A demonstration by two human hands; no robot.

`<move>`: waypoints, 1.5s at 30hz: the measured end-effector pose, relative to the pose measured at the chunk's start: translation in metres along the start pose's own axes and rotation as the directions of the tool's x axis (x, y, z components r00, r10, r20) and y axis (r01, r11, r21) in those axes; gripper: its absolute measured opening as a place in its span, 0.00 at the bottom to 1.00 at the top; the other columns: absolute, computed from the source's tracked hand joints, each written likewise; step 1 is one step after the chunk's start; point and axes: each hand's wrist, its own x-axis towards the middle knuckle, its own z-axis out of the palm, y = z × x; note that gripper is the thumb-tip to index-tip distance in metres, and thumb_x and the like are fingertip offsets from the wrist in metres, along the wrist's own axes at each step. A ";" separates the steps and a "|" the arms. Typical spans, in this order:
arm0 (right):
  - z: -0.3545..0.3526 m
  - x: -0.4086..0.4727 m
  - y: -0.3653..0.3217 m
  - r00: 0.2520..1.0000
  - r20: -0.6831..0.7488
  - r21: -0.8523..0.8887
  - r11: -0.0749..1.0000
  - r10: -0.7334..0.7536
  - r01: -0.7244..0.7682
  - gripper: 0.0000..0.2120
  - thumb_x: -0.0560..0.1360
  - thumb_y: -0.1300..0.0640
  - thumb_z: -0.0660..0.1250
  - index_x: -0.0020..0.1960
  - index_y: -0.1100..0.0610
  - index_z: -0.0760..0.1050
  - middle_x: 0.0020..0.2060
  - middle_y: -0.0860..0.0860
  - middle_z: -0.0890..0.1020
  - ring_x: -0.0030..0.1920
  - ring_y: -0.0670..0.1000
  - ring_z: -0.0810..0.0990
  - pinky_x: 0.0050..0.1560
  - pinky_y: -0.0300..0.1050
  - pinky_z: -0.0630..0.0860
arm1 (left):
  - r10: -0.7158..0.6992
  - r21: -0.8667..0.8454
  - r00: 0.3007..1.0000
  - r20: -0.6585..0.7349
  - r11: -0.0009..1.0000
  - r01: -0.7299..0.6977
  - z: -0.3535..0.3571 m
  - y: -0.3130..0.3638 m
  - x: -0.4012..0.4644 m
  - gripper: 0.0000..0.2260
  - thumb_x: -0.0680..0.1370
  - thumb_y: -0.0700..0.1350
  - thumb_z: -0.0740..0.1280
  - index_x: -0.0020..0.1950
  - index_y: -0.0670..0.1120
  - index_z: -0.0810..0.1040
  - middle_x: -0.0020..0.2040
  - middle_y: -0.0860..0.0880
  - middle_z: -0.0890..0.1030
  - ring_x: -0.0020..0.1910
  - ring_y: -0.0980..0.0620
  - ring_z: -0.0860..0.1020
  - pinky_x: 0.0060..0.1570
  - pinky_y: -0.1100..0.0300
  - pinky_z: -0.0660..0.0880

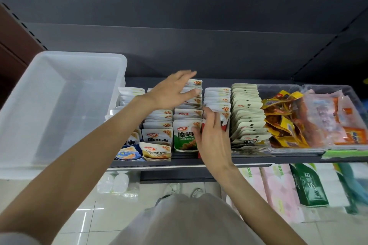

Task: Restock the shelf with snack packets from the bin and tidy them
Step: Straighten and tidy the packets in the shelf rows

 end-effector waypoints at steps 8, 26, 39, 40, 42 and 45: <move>-0.005 -0.004 -0.006 0.986 0.143 -0.067 0.995 0.080 -0.071 0.33 0.76 0.40 0.60 0.73 0.58 0.60 0.63 0.52 0.73 0.52 0.50 0.80 0.48 0.45 0.74 | 0.112 0.175 0.992 0.060 0.977 -0.121 -0.001 -0.012 0.010 0.30 0.72 0.62 0.66 0.70 0.51 0.67 0.64 0.49 0.73 0.62 0.50 0.71 0.57 0.60 0.64; -0.003 -0.017 -0.012 0.989 0.065 0.008 0.991 0.134 -0.135 0.34 0.73 0.44 0.68 0.73 0.56 0.62 0.60 0.53 0.75 0.55 0.51 0.79 0.55 0.47 0.74 | 0.297 0.168 0.954 -0.030 0.943 -0.288 -0.008 -0.012 0.016 0.10 0.78 0.48 0.65 0.58 0.50 0.81 0.57 0.52 0.82 0.54 0.54 0.79 0.55 0.54 0.75; 0.001 -0.015 -0.009 0.990 0.046 0.016 0.991 0.132 -0.133 0.29 0.74 0.45 0.68 0.71 0.55 0.66 0.58 0.51 0.76 0.49 0.48 0.81 0.50 0.45 0.76 | 0.042 0.017 0.989 0.141 0.999 -0.045 -0.011 -0.016 0.034 0.15 0.80 0.53 0.60 0.65 0.52 0.74 0.62 0.50 0.78 0.60 0.50 0.75 0.57 0.58 0.70; 0.001 -0.015 -0.009 0.990 0.041 0.005 0.991 0.135 -0.136 0.29 0.74 0.45 0.68 0.70 0.55 0.66 0.57 0.51 0.77 0.49 0.48 0.81 0.49 0.45 0.77 | 0.063 0.037 0.988 0.138 0.997 -0.069 -0.011 -0.015 0.033 0.15 0.80 0.53 0.60 0.65 0.53 0.74 0.61 0.51 0.79 0.60 0.51 0.76 0.58 0.57 0.70; 0.001 -0.017 -0.008 0.991 0.004 -0.028 0.991 0.133 -0.132 0.29 0.70 0.45 0.73 0.66 0.56 0.71 0.53 0.50 0.79 0.46 0.47 0.82 0.45 0.43 0.78 | 0.121 0.049 0.988 0.100 0.991 -0.126 -0.008 -0.013 0.030 0.13 0.80 0.52 0.60 0.64 0.53 0.75 0.59 0.52 0.80 0.58 0.53 0.77 0.59 0.56 0.72; 0.002 -0.023 -0.006 0.992 -0.018 -0.013 0.992 0.123 -0.123 0.29 0.67 0.47 0.76 0.63 0.57 0.73 0.51 0.50 0.80 0.47 0.48 0.82 0.46 0.46 0.79 | 0.170 -0.010 0.983 0.064 0.985 -0.170 -0.004 -0.011 0.025 0.09 0.80 0.49 0.62 0.58 0.51 0.78 0.54 0.53 0.82 0.56 0.57 0.78 0.58 0.57 0.73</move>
